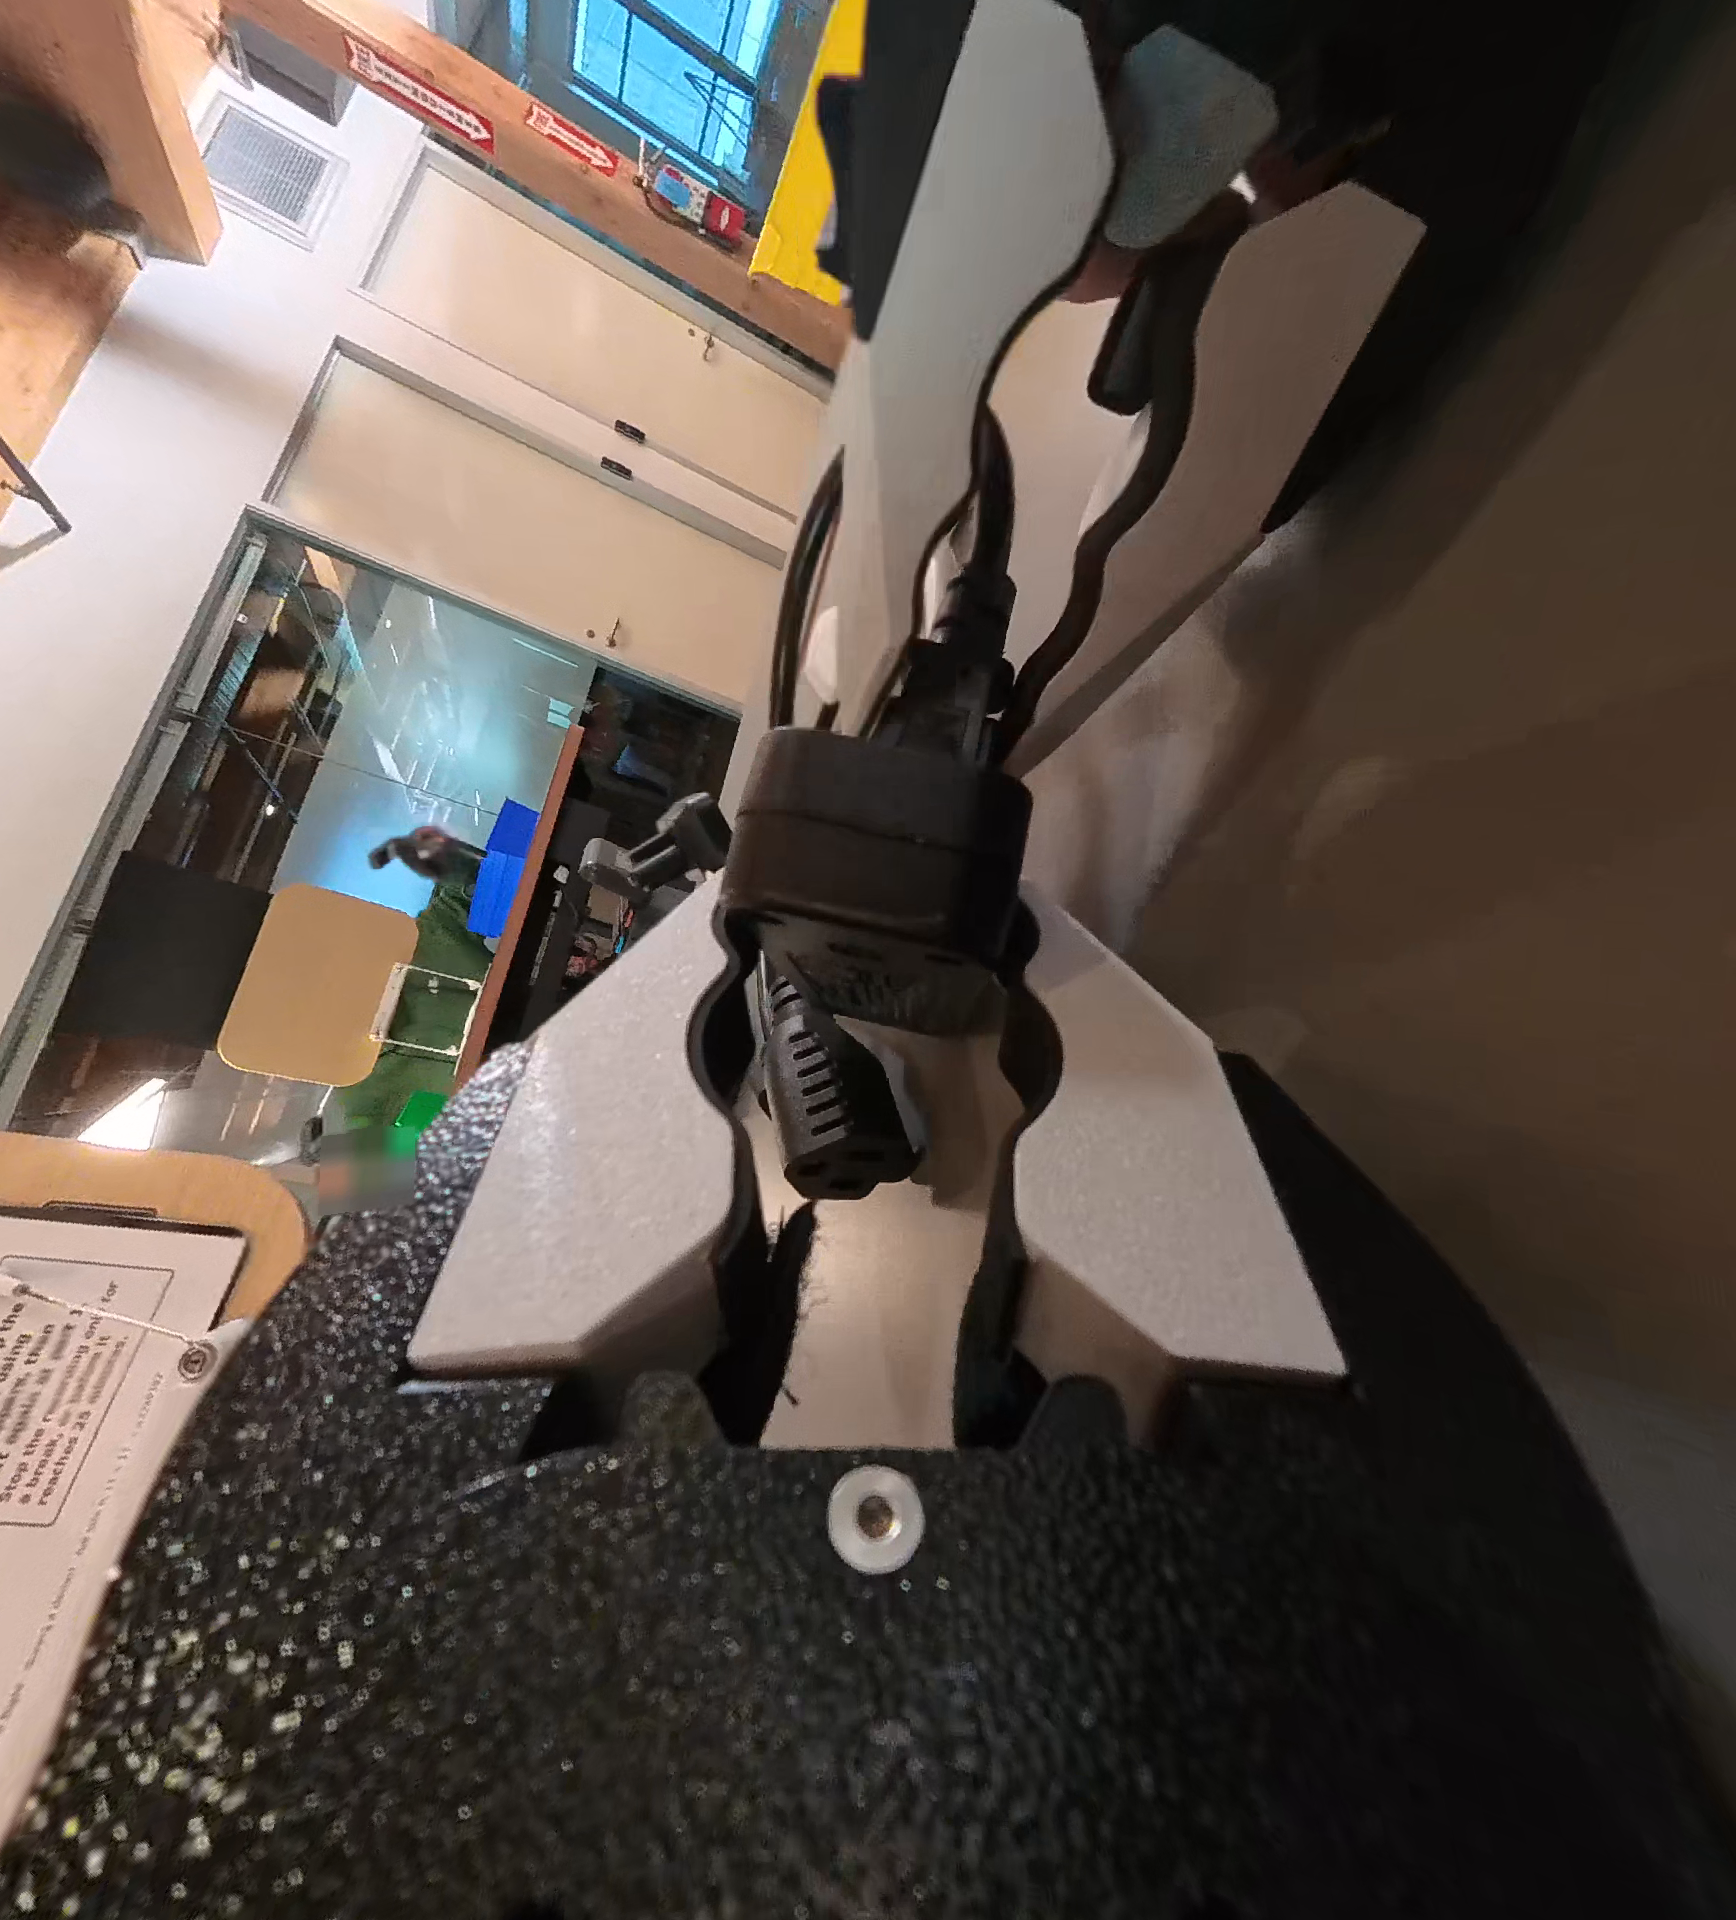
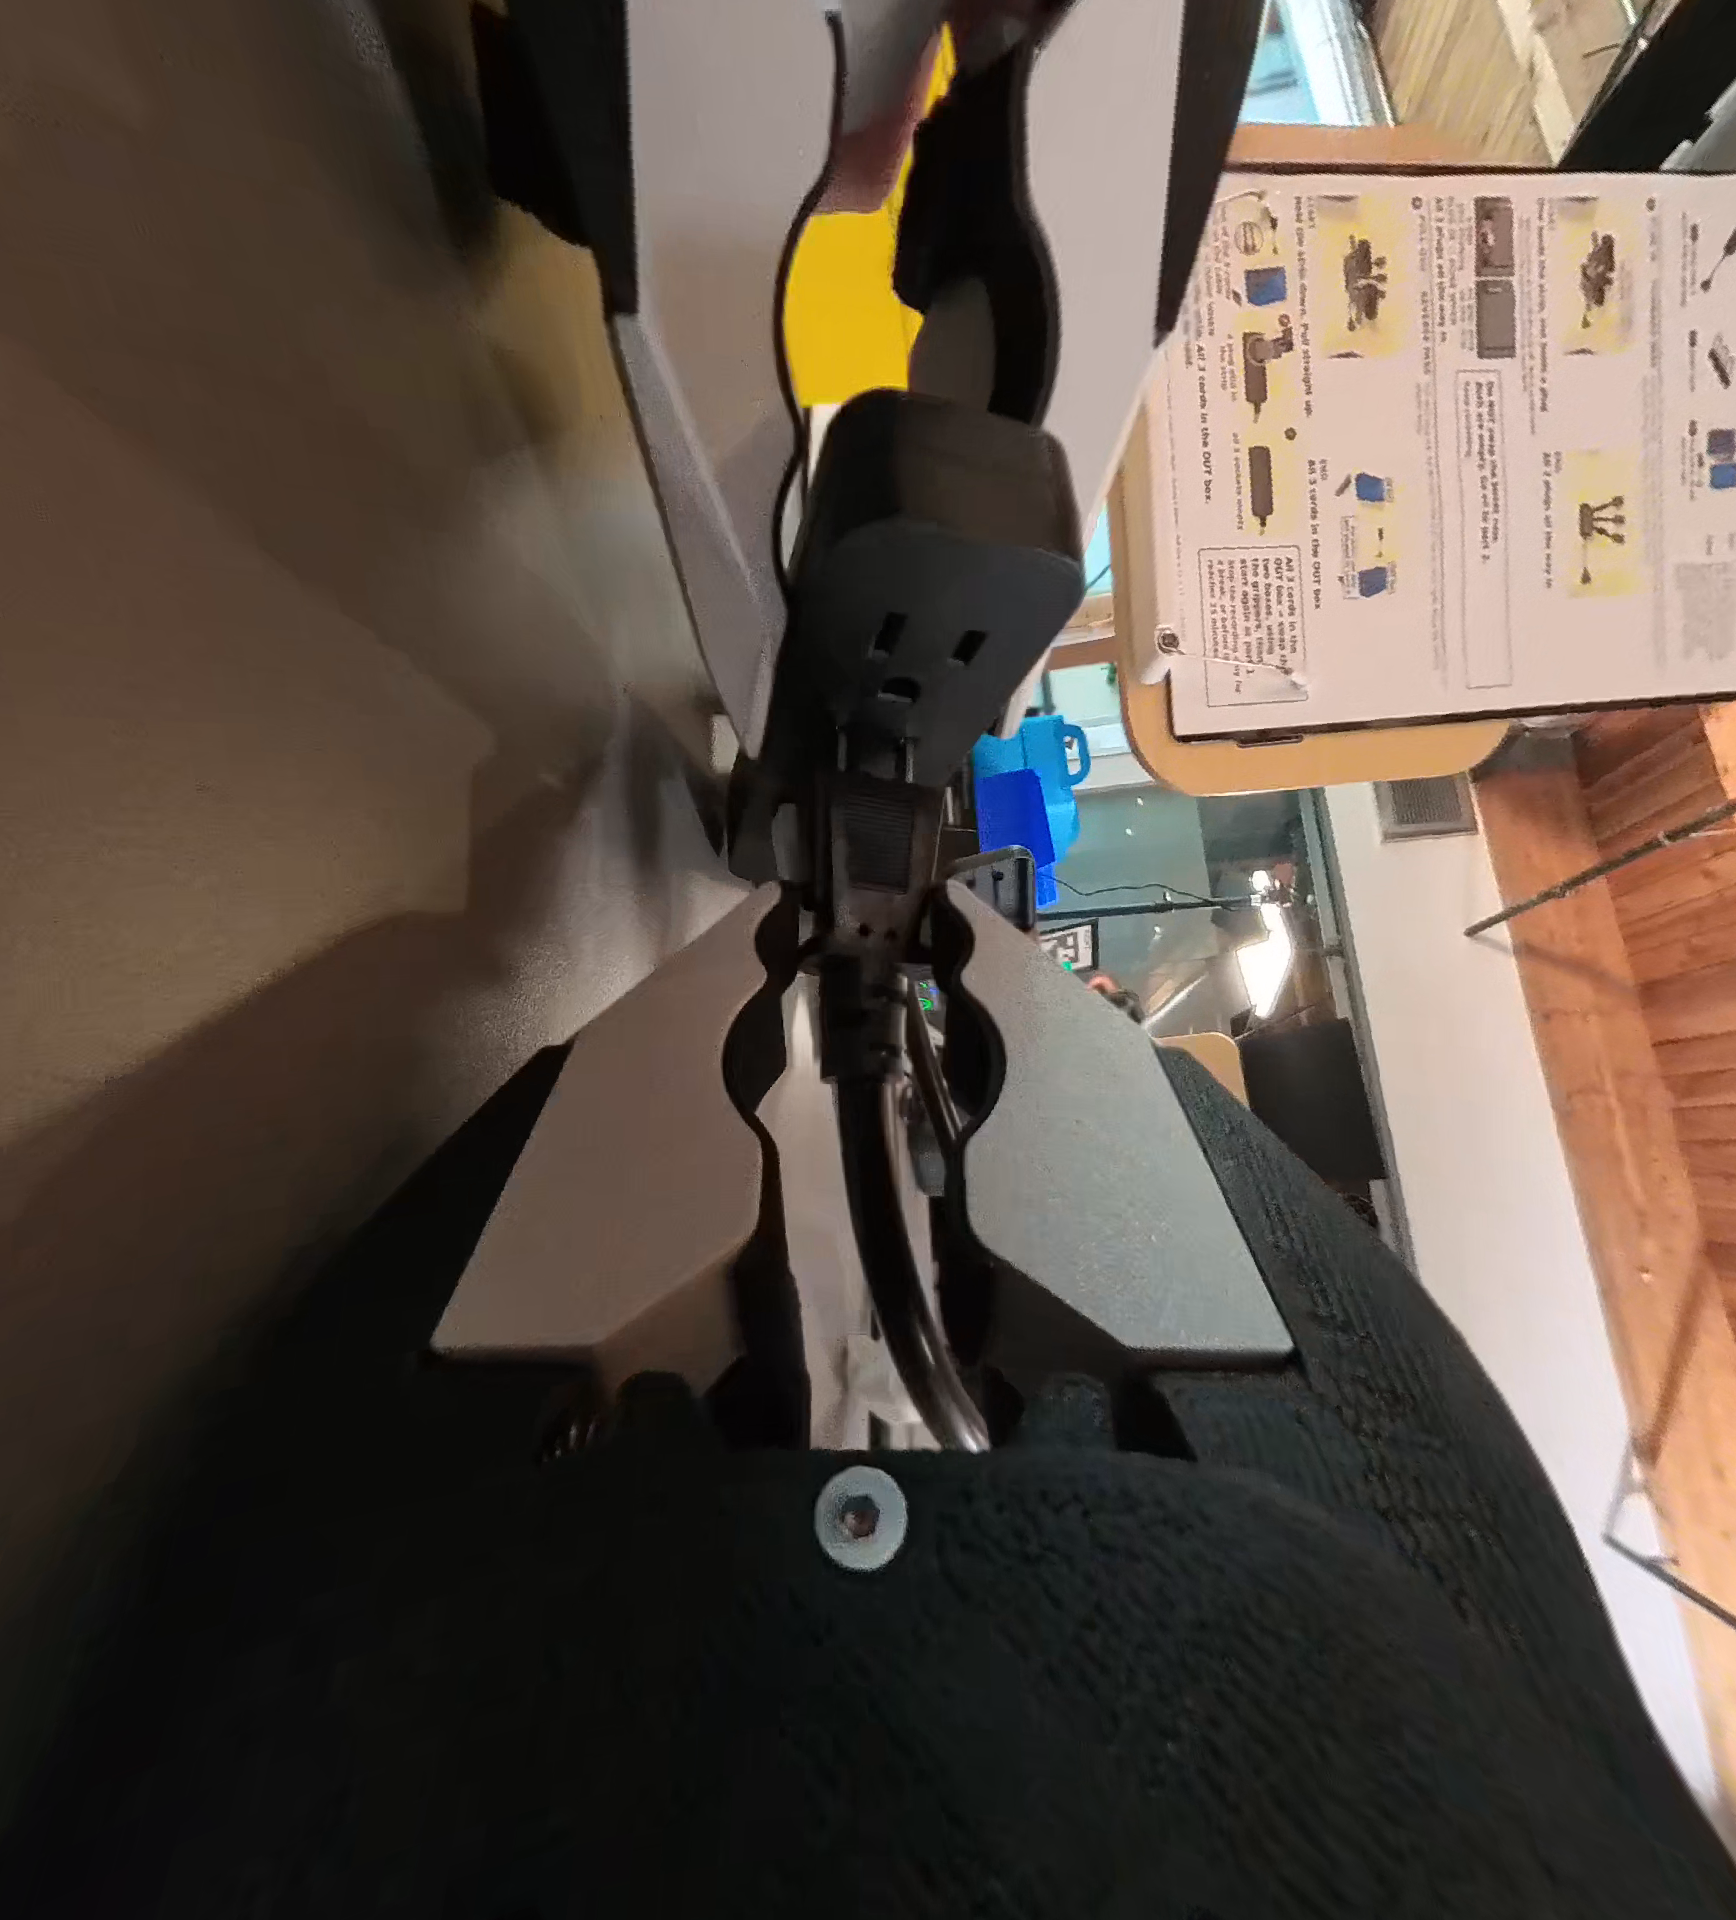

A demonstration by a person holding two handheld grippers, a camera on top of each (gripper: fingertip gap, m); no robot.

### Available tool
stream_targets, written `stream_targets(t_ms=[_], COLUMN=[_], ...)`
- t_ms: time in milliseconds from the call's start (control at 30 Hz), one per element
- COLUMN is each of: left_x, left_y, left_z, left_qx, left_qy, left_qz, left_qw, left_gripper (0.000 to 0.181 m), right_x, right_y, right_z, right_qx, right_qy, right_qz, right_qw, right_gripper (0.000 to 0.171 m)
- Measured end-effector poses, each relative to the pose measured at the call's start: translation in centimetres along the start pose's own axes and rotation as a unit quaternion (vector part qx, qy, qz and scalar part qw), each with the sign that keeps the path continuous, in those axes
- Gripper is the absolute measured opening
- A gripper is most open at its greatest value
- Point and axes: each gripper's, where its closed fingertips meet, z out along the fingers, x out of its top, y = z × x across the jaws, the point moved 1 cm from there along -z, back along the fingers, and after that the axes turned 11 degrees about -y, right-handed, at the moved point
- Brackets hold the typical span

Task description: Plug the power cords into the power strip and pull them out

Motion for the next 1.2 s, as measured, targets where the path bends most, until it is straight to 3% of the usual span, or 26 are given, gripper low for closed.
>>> stream_targets(t_ms=[367,1200], left_x=[0.0,0.6], left_y=[0.6,1.7], left_z=[0.0,0.0], left_qx=[-0.005,-0.059], left_qy=[0.012,0.03], left_qz=[0.039,0.005], left_qw=[0.999,0.998], left_gripper=[0.044,0.046], right_x=[0.1,0.4], right_y=[-0.4,-0.8], right_z=[-0.1,-0.2], right_qx=[0.004,0.024], right_qy=[-0.013,-0.022], right_qz=[-0.022,-0.002], right_qw=[1.0,0.999], right_gripper=[0.021,0.02])
